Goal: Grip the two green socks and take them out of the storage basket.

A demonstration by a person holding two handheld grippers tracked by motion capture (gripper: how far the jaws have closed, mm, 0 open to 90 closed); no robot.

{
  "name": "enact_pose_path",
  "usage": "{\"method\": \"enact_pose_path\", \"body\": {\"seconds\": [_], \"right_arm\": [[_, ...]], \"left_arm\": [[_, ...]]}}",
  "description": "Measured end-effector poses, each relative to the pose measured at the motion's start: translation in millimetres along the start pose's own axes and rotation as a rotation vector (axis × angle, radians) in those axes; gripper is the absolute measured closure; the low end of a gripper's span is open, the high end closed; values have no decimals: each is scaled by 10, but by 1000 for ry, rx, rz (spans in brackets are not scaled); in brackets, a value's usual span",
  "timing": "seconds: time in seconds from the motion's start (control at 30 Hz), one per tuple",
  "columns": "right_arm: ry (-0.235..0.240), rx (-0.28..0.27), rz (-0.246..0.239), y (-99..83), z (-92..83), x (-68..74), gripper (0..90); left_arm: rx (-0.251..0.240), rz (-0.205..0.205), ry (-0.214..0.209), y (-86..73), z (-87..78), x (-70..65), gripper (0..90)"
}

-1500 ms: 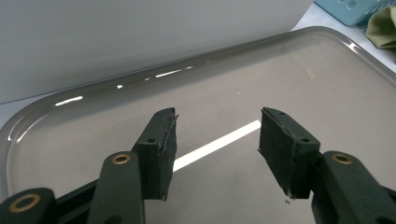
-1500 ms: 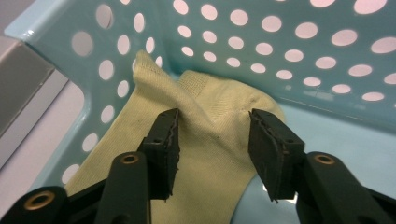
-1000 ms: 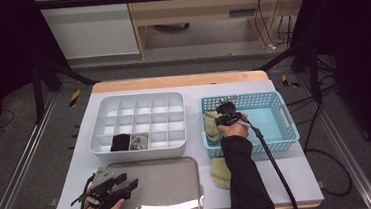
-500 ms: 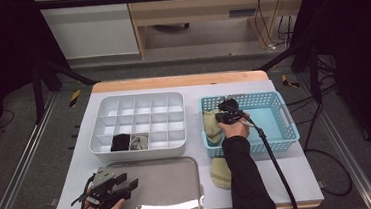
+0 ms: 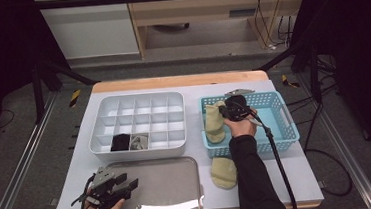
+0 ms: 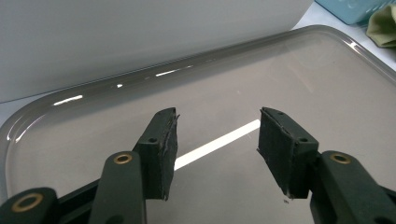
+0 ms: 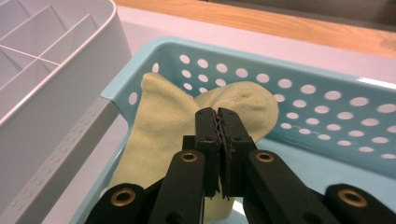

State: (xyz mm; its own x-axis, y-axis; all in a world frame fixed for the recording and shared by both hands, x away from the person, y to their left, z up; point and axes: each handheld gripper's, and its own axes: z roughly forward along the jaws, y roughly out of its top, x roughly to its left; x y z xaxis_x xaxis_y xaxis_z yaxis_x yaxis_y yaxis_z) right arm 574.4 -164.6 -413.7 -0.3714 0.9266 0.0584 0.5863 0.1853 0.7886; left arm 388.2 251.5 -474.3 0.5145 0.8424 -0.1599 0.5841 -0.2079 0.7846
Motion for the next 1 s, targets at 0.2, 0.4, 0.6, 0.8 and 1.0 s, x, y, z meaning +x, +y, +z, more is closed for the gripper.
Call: {"method": "enact_pose_path", "body": {"seconds": [0.2, 0.4, 0.6, 0.8, 1.0], "right_arm": [[-1, -43, -16, 33, -170, -11, 879], [19, -102, -12, 61, -392, -27, 881], [26, -164, -5, 61, -601, -69, 883], [30, -225, 0, 43, -775, -110, 884], [38, -268, -3, 33, -930, -120, 885]], "left_arm": [[0, -1, 1, 1, -2, -1, 462], [0, 0, 2, 1, 0, -7, 462], [-2, 0, 3, 1, -2, -9, 462], [-1, 1, 4, 1, 3, -14, 463], [-2, 1, 4, 1, 2, -15, 463]]}}
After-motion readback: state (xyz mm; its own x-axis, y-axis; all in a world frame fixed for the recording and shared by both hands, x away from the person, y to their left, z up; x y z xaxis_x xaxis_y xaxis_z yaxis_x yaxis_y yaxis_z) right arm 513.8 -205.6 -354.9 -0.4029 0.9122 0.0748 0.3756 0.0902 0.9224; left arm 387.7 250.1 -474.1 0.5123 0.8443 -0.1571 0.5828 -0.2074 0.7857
